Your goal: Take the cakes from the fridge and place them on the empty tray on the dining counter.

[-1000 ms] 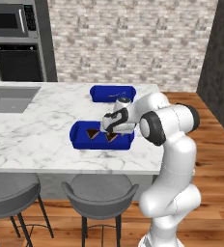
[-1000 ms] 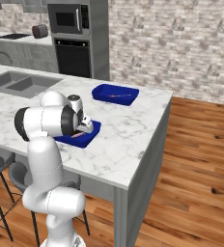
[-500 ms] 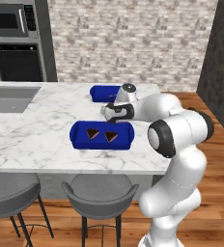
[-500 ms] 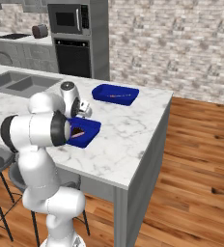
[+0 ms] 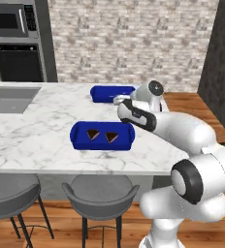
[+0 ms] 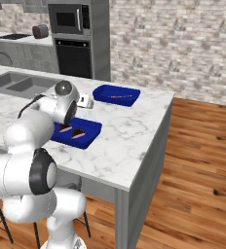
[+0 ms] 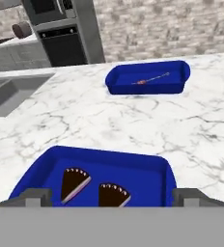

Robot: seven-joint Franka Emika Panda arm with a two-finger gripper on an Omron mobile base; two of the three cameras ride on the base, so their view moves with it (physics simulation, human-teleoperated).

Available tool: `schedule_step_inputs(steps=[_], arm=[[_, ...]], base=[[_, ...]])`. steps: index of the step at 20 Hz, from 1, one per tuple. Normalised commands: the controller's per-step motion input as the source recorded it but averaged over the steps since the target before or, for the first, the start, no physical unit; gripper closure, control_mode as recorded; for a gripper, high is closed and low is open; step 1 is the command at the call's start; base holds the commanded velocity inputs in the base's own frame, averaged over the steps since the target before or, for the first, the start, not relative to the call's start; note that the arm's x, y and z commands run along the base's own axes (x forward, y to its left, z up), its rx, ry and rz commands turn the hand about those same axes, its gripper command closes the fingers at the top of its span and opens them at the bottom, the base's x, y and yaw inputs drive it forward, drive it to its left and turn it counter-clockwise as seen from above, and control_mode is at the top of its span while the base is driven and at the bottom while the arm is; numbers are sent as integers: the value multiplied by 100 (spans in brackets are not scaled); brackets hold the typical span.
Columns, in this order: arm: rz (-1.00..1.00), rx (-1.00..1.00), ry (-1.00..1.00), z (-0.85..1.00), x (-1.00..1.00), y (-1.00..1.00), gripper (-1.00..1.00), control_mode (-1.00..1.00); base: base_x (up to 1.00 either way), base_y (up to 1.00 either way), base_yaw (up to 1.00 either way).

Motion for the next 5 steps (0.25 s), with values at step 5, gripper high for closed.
schedule_step_inputs(steps=[5], arm=[[9, 8, -13, 100, -100, -37, -100, -100]], base=[[0, 0, 0]])
